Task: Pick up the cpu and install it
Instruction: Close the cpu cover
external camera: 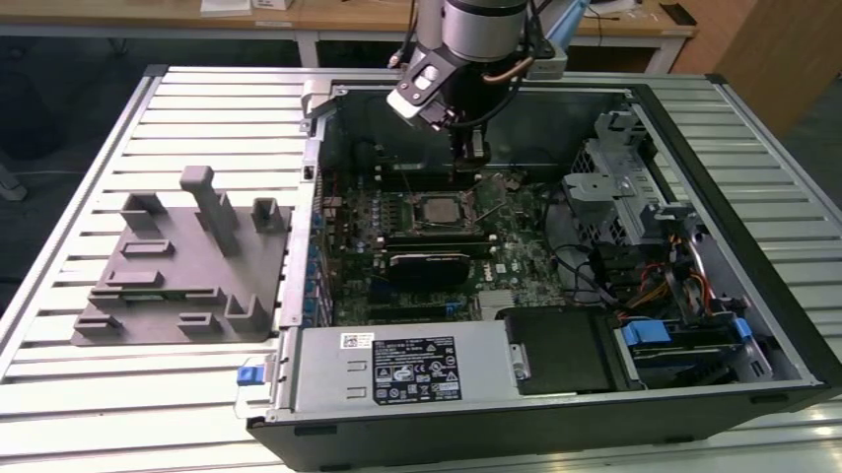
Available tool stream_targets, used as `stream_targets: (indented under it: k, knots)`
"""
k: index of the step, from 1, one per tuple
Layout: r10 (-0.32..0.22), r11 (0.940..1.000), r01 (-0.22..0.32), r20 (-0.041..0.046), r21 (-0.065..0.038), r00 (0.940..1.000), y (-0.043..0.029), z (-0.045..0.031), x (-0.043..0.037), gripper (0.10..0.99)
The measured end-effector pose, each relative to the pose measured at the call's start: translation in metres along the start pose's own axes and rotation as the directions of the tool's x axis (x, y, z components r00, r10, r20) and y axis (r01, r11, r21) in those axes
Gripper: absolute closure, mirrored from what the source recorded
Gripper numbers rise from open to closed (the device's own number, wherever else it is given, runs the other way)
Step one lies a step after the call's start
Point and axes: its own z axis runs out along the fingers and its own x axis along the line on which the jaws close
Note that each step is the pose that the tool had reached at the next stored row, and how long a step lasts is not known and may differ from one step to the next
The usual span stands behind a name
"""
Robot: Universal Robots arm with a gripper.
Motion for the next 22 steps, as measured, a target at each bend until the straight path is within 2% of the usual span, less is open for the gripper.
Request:
stream_targets:
  k: [22]
  knots:
    - [0.0, 1.0, 0.0, 0.0001, 0.0, 1.0, 0.032, 0.0004, -0.0012, 0.98]
